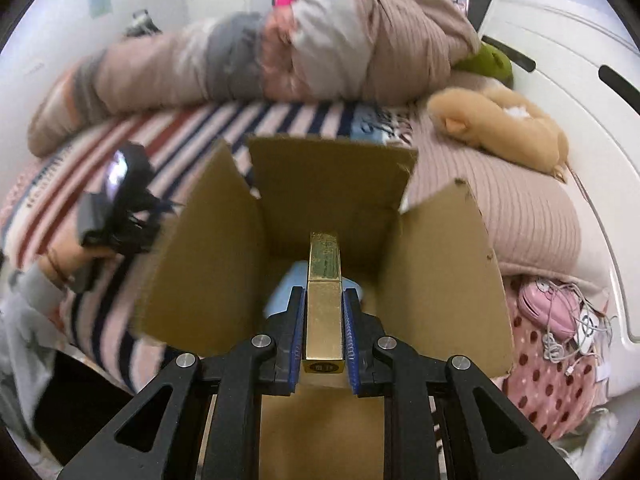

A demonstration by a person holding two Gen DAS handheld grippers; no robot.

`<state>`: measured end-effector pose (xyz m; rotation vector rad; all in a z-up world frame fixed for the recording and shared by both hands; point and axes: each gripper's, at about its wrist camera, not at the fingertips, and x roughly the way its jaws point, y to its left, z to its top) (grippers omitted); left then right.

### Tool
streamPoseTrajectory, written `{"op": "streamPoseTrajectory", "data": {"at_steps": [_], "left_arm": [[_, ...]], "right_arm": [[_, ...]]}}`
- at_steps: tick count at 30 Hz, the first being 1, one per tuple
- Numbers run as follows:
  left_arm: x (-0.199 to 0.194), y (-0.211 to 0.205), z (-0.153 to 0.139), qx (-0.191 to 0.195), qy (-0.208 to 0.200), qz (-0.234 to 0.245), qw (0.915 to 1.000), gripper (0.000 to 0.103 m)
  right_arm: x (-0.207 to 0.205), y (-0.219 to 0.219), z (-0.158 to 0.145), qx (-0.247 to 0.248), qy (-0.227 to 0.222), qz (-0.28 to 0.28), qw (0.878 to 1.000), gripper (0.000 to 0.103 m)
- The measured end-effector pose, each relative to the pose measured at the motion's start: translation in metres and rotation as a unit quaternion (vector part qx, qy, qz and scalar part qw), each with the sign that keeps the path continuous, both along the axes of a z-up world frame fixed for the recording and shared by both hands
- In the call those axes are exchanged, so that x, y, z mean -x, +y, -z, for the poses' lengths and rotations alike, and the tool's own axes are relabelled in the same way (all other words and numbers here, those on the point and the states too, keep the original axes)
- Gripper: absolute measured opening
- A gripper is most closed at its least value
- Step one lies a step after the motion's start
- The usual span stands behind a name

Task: Organize rigid objects
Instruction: 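Drop the gold item into the box with the right tool while the left tool grasps the white cube, then carry the white cube into the box with the left tool while the right tool grasps the KATO-KATO eraser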

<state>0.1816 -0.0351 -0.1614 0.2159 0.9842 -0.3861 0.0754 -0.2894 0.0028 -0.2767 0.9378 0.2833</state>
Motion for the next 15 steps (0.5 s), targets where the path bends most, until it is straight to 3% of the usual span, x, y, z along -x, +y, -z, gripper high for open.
{"op": "streamPoseTrajectory", "data": {"at_steps": [5, 7, 12, 15], "left_arm": [[0.0, 0.0, -0.003, -0.003, 0.0, 0.0, 1.0, 0.04], [0.003, 0.006, -0.008, -0.005, -0.006, -0.005, 1.0, 0.039], [0.023, 0.024, -0.055, 0.009, -0.045, -0.025, 0.9986, 0.038], [0.042, 0.029, -0.101, 0.013, -0.081, -0.025, 0.9963, 0.039]], "right_arm": [[-0.005, 0.001, 0.007, 0.04, 0.003, 0.019, 0.999, 0.014], [0.0, 0.002, 0.002, 0.036, -0.005, 0.02, 0.999, 0.021], [0.037, 0.021, -0.024, -0.037, -0.041, -0.046, 0.997, 0.021], [0.064, 0.046, -0.04, -0.098, -0.048, -0.116, 0.987, 0.021]]}}
